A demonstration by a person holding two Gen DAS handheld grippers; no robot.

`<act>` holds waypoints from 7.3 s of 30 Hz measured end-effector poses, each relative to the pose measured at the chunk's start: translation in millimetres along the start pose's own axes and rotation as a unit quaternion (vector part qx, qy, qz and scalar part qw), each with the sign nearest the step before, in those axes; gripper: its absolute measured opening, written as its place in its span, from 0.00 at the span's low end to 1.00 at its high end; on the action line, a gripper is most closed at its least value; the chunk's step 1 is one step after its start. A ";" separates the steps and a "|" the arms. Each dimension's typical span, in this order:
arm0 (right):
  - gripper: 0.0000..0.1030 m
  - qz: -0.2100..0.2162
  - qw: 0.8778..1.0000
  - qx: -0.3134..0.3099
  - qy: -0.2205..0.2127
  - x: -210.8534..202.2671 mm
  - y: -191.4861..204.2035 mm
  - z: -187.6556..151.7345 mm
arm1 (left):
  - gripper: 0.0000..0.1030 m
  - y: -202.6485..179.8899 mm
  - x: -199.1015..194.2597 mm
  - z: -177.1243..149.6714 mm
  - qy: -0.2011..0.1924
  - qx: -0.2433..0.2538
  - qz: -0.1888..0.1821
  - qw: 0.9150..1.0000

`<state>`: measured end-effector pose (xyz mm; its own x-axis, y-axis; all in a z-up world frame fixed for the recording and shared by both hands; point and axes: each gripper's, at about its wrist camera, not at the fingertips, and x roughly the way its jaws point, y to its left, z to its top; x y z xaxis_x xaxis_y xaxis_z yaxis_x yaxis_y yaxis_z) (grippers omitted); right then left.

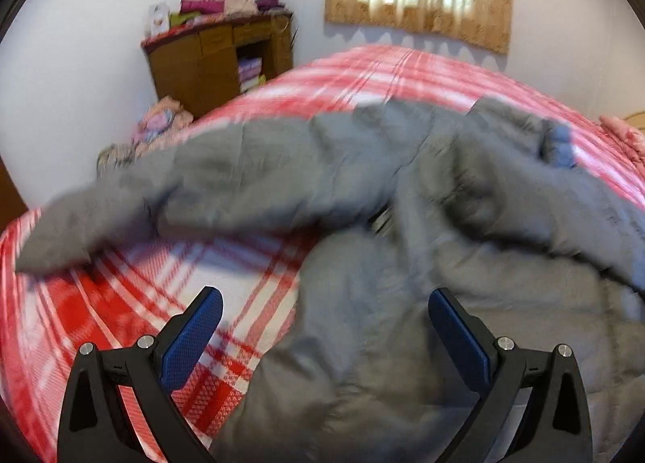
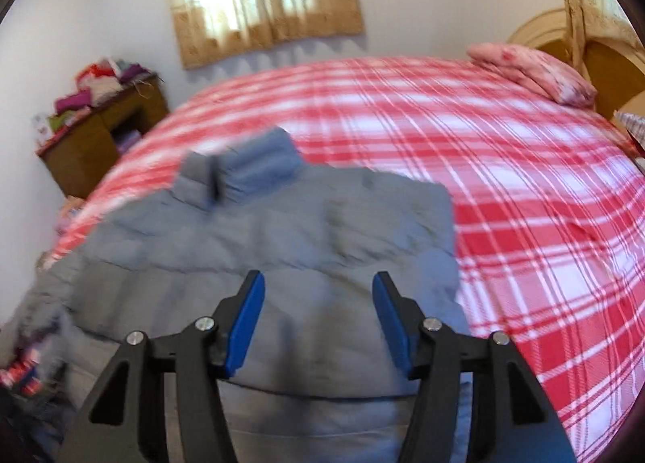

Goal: Fold large clothes

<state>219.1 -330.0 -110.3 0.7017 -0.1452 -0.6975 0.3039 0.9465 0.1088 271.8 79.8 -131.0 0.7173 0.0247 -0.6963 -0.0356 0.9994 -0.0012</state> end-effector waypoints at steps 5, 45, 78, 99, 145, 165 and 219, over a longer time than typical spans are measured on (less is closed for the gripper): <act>0.51 0.026 0.999 -0.019 0.027 25.2 9.7 -20.1 | 0.99 -48.6 -43.7 44.5 -0.093 0.055 -0.008 0.994; 0.81 0.016 0.998 -0.051 0.030 43.8 22.3 -28.2 | 0.99 188.5 -43.6 -1.4 -0.070 -0.408 0.163 0.896; 0.82 0.019 0.998 -0.046 0.030 45.8 21.7 -28.4 | 0.06 107.0 -44.6 95.7 -0.186 -0.176 0.082 0.963; 0.84 0.065 0.998 0.010 0.023 44.0 -0.4 -25.9 | 0.08 -150.3 -11.2 -11.9 -0.024 0.162 -0.187 0.969; 0.31 0.052 0.996 -0.050 0.046 35.8 -5.0 -27.1 | 0.56 -41.5 61.5 47.9 -0.008 0.029 0.049 0.998; 0.86 0.045 0.999 -0.012 0.022 -28.0 -19.9 34.2 | 0.68 -14.0 21.5 50.5 -0.031 0.063 0.009 0.997; 0.93 0.113 0.990 0.085 -0.019 87.5 -24.1 80.1 | 0.69 -223.4 124.5 213.7 0.021 0.108 -0.075 0.991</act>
<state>324.8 -388.6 -117.1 0.7867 0.0517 -0.6152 0.2376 0.8943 0.3791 517.8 -134.9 -64.1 0.6740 -0.1219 -0.7286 0.2223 0.9740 0.0427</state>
